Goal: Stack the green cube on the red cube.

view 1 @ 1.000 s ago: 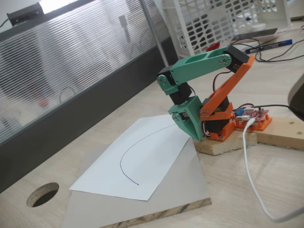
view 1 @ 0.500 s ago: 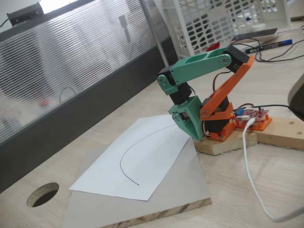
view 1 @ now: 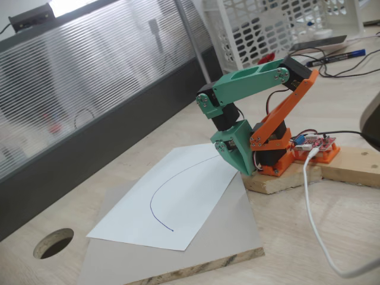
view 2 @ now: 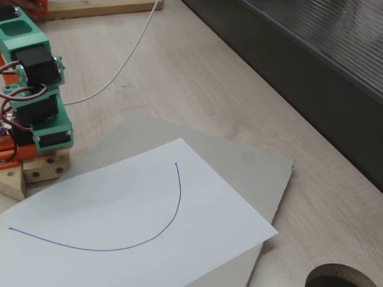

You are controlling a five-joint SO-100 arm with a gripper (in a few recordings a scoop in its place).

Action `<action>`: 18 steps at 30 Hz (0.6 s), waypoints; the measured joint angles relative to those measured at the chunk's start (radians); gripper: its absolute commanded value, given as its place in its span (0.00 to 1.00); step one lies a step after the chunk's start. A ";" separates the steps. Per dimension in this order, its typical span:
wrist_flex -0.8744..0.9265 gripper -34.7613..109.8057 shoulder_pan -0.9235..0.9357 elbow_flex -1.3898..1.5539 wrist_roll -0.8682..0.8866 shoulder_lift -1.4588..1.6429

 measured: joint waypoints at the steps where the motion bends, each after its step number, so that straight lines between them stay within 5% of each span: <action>1: 0.000 0.24 0.000 0.000 0.000 0.000; 18: 0.003 0.24 -0.002 -0.179 -0.011 0.000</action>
